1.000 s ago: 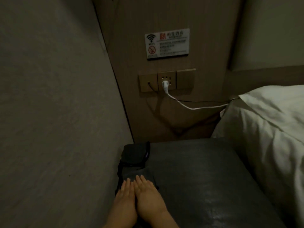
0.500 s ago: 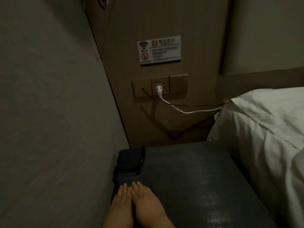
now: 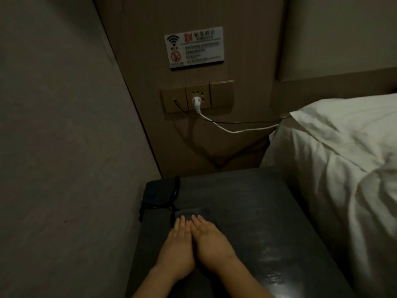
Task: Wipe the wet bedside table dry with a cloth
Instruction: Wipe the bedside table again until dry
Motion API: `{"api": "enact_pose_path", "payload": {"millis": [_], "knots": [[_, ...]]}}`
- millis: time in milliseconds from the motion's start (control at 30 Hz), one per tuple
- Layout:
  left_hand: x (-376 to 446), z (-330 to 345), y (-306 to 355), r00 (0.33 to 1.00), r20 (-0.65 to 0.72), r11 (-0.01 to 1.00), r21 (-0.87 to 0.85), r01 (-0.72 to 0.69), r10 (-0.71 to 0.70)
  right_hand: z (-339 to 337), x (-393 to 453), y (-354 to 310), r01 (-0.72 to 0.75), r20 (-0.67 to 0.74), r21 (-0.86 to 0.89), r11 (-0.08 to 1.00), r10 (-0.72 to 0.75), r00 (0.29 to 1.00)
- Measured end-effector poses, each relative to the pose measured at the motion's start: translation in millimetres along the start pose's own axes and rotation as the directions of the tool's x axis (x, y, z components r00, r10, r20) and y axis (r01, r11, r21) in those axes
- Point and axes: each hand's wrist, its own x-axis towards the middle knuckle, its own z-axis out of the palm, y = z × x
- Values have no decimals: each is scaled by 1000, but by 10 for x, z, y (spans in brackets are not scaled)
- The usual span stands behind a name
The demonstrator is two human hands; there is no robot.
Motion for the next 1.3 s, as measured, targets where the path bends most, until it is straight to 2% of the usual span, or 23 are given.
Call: {"api": "enact_pose_path", "payload": {"millis": [400,733,967,1300], "knots": [[185,-133,693,995,11,994,-47,-97,98,-185,-295,634,-91,-88,-34,995,87,992],[451,-198,1189,985,32,985,-24,-170,170,-387,-474,1109,-186,-98,-70,980,179,979],[545,-201,1631,971,7,968,-89,-236,238,-548,-727,1488,-256,-111,-94,962,245,963],[396,-93,1862,938,4,938,-21,-346,346,-632,-1126,1508,-311,-138,-66,948,300,944]]}}
